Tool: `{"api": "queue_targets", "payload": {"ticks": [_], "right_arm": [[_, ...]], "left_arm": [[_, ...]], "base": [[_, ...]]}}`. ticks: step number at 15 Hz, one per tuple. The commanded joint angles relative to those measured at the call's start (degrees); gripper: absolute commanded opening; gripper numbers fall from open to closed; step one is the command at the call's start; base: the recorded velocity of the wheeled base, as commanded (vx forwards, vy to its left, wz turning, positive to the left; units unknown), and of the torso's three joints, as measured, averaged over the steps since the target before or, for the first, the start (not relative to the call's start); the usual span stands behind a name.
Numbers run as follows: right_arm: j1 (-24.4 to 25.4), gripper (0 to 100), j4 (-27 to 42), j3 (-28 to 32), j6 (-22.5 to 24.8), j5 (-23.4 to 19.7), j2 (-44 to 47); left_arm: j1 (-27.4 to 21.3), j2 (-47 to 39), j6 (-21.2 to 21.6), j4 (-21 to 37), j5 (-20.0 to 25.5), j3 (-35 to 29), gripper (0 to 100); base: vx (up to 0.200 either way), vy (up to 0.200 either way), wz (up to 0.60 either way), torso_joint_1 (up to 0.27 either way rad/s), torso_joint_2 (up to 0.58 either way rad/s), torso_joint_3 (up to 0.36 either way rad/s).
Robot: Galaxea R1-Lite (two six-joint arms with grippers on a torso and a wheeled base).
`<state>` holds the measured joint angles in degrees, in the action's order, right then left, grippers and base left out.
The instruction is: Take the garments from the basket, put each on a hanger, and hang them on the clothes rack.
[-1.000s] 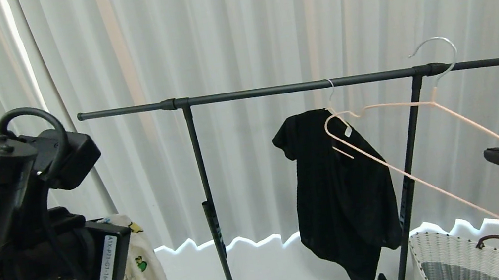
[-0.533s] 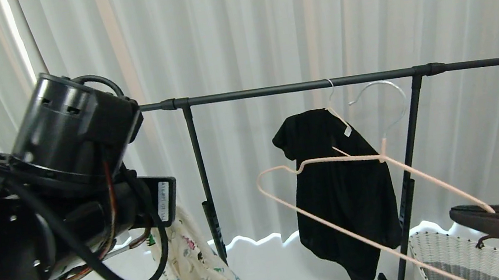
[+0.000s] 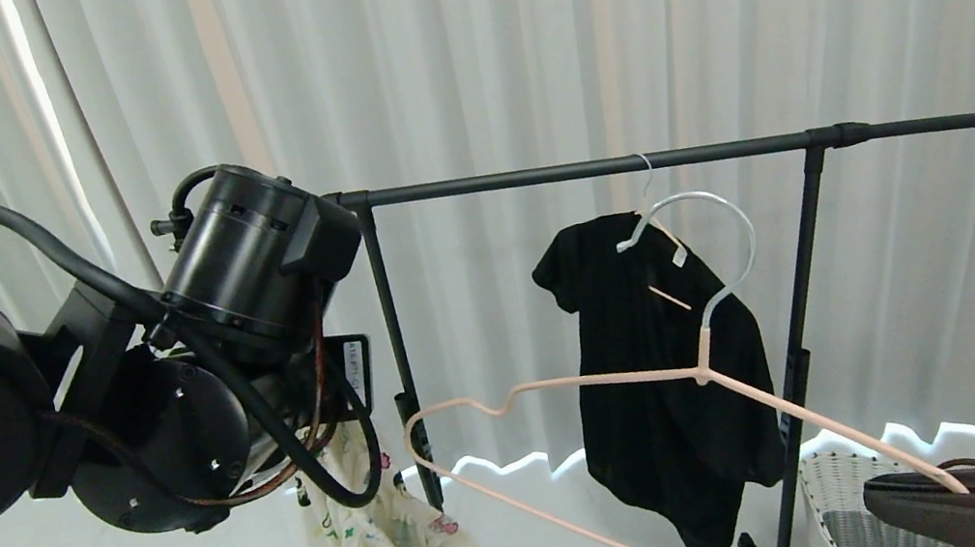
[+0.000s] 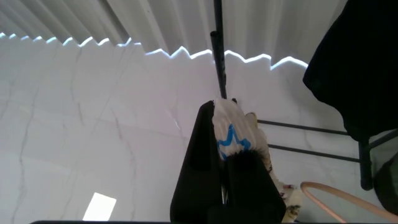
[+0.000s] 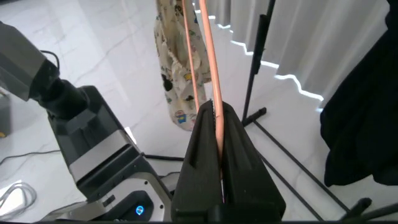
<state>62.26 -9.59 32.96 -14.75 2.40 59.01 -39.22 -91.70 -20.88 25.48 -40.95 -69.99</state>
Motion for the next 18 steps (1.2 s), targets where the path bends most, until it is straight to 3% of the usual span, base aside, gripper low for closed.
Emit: {"api": "queue_targets", "payload": {"ticks": [1, 7, 10, 14, 18], "right_arm": [[0.58, 0, -0.25, 0.87, -0.1, -0.12, 1.37], [2.52, 0, -3.41, 2.11, -1.42, -0.47, 4.79], [4.63, 0, -3.33, 3.34, -1.77, -0.47, 4.62], [4.54, 0, -3.41, 3.16, -1.68, -0.12, 5.41], [0.76, 0, -6.84, 3.16, -1.77, 0.15, 8.75]], "left_arm": [[-0.07, -0.15, -0.12, -0.08, 0.17, -0.41, 0], [1.69, -1.2, -0.83, -0.17, -0.1, -1.73, 0], [3.45, -2.61, -0.74, -2.98, -0.27, -1.82, 0], [3.36, -2.43, -0.74, -2.98, -0.27, -2.0, 0], [3.09, -2.17, -0.74, -2.98, -0.27, -2.17, 0]], "base": [[0.0, 0.0, 0.0, 0.0, 0.0, 0.0], [0.0, 0.0, 0.0, 0.0, 0.0, 0.0], [0.0, 0.0, 0.0, 0.0, 0.0, 0.0], [0.0, 0.0, 0.0, 0.0, 0.0, 0.0], [0.0, 0.0, 0.0, 0.0, 0.0, 0.0]]}}
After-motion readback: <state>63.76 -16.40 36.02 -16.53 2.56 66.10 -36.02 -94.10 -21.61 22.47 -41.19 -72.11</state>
